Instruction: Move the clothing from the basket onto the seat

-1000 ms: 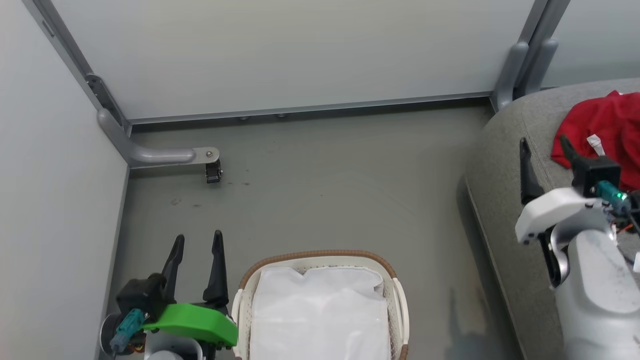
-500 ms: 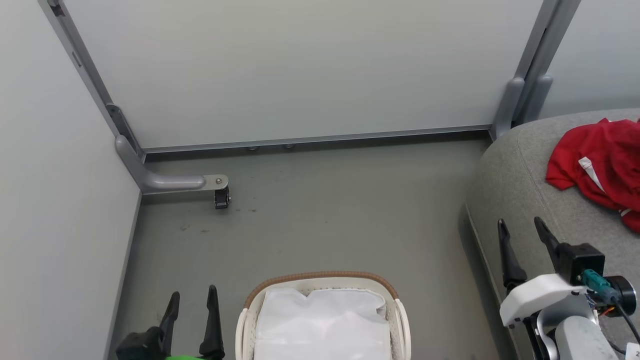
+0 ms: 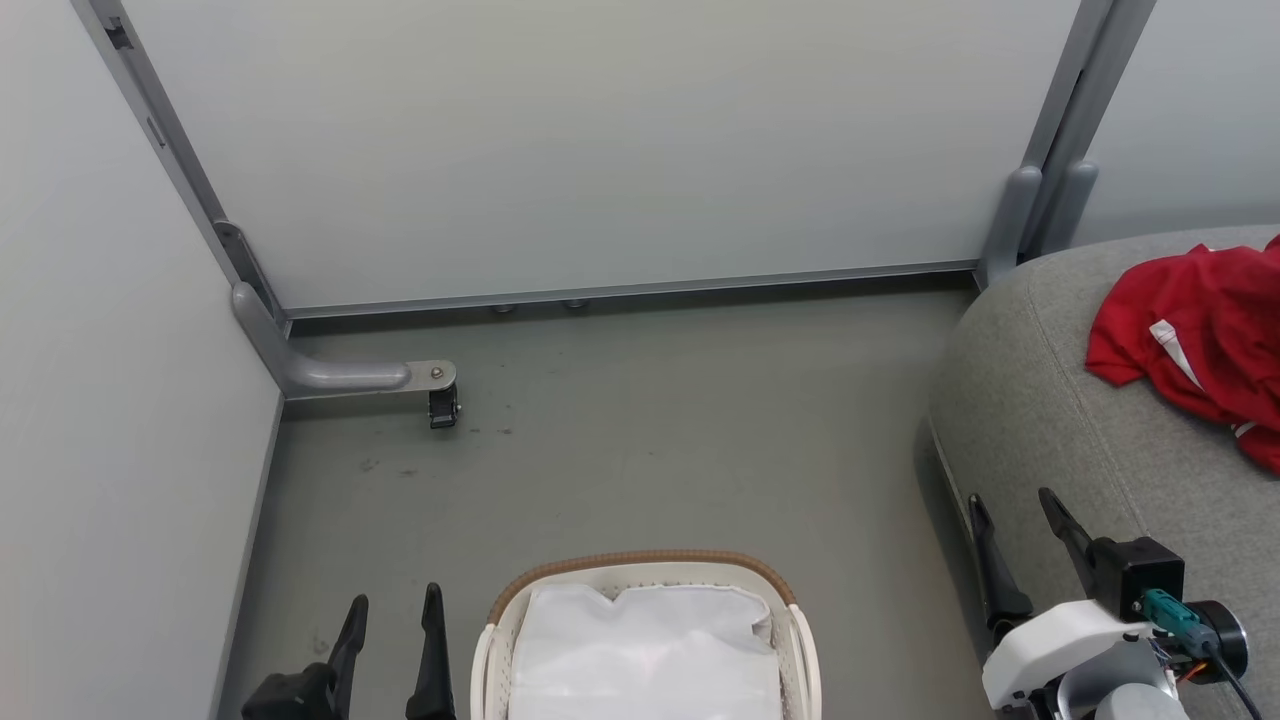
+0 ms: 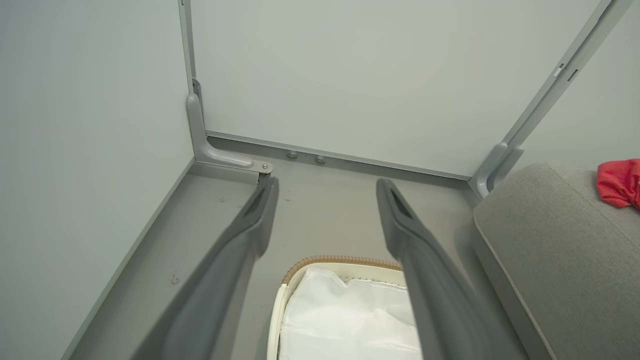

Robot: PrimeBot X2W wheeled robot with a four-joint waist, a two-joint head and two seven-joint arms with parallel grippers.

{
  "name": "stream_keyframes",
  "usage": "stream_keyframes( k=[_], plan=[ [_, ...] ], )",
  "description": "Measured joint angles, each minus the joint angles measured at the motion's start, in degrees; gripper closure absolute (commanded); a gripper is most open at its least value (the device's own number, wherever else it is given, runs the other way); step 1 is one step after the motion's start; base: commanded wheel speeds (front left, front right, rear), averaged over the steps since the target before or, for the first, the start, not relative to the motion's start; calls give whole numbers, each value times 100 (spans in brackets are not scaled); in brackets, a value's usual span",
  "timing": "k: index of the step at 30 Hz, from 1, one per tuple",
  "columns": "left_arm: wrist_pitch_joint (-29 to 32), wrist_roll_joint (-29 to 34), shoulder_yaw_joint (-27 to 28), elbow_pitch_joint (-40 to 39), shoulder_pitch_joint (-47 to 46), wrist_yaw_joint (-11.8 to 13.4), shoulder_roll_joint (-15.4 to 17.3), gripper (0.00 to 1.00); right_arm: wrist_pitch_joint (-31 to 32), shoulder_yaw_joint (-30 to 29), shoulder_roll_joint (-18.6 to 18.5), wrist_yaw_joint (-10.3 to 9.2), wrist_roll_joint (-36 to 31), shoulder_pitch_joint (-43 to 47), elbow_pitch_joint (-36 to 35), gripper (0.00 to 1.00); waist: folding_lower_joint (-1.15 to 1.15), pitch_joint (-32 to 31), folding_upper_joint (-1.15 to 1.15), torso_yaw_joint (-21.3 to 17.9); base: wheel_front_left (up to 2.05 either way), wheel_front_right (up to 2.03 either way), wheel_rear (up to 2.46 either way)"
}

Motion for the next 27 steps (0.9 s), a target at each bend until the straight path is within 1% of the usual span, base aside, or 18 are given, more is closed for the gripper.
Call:
stream_keyframes(
  k=[13,18,19,23,27],
  plan=[
    [0,85,85,52,-2,-49,-47,0,0,59,-1,0,52,5,131,0,0,0,0,0,0,0,0],
    [0,137,219,-41,-4,-43,-58,0,0,63,-1,0,52,1,140,0,0,3,0,-1,0,0,0],
    [1,136,222,-23,-3,-44,-60,100,2,65,5,0,52,4,156,100,0,2,0,-2,0,0,0],
    [7,103,201,165,11,-44,-83,100,43,58,58,0,73,108,352,100,0,4,0,-2,0,0,0],
    [132,-261,260,176,10,-66,-88,100,199,-11,62,0,482,108,374,100,0,10,0,-6,0,0,0]
  ],
)
